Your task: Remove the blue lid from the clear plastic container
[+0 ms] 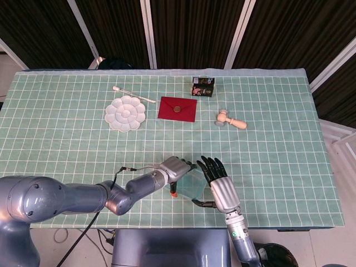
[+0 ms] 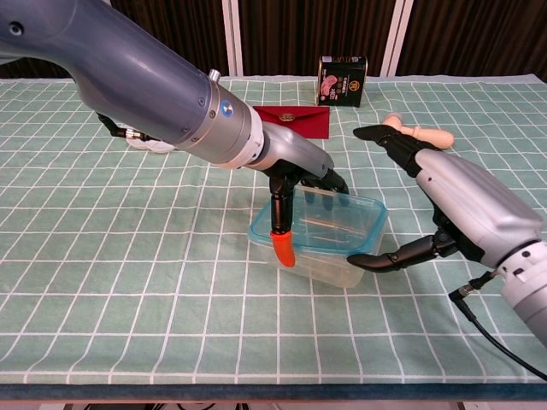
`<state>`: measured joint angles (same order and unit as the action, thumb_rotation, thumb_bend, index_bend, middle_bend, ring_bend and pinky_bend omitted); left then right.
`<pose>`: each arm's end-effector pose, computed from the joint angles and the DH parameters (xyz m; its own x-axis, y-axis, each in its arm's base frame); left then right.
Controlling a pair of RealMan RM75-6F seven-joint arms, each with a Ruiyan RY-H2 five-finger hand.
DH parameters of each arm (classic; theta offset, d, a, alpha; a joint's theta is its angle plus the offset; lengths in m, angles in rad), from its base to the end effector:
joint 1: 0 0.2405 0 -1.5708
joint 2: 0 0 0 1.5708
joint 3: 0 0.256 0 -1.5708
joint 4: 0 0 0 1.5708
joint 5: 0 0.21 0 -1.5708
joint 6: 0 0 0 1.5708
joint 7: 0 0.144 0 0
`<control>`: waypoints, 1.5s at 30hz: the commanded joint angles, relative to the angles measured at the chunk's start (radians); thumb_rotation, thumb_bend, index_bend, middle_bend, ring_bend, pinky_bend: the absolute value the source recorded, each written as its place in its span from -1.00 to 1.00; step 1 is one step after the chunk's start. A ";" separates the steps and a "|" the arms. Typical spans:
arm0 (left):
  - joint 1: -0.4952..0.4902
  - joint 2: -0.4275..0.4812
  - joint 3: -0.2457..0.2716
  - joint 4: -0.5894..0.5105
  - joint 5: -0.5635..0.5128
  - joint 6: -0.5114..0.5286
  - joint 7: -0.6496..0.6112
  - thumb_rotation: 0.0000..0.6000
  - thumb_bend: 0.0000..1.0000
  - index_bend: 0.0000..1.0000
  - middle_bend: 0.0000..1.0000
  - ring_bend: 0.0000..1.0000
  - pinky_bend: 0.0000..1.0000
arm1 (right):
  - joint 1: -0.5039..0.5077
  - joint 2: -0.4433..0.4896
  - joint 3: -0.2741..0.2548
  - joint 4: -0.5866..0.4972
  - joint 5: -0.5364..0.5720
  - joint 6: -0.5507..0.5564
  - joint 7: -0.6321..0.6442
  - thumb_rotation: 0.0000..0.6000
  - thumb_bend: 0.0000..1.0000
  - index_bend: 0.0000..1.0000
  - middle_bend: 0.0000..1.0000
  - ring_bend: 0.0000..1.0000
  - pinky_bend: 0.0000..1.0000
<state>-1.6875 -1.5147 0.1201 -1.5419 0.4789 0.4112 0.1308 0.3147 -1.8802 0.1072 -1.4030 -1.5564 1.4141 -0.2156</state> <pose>0.0247 0.3350 -0.0823 0.6599 0.6414 0.3913 0.7410 -0.6416 -0.1979 -0.1560 -0.2253 -0.0521 0.0840 -0.0322 0.9959 -0.9546 -0.2891 0.0712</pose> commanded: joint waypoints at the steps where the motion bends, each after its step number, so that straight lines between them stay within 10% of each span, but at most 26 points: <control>1: -0.001 -0.001 0.001 0.000 0.001 0.000 -0.002 1.00 -0.59 -0.61 -0.56 -0.55 -0.28 | 0.002 0.000 0.002 0.001 0.002 -0.002 0.001 1.00 0.11 -1.00 -1.00 -1.00 -1.00; 25: 0.004 -0.009 -0.002 -0.005 -0.005 0.075 0.013 1.00 -0.81 -0.81 -0.77 -0.75 -0.46 | 0.021 0.002 0.025 -0.012 0.015 0.001 -0.006 1.00 0.15 -0.98 -1.00 -1.00 -1.00; 33: 0.005 -0.008 0.003 -0.022 -0.039 0.152 0.055 1.00 -1.00 -1.00 -1.00 -1.00 -0.73 | 0.008 -0.011 0.029 -0.025 0.038 0.013 0.035 1.00 0.15 -0.35 -0.99 -1.00 -1.00; 45: 0.023 -0.010 -0.006 -0.042 -0.067 0.196 0.113 1.00 -1.00 -1.00 -1.00 -1.00 -0.74 | 0.001 -0.010 0.031 -0.042 0.061 0.010 0.047 1.00 0.15 -0.12 -0.90 -1.00 -1.00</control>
<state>-1.6651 -1.5249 0.1150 -1.5835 0.4129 0.6067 0.2424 0.3160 -1.8900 0.1385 -1.4454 -1.4958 1.4241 -0.1688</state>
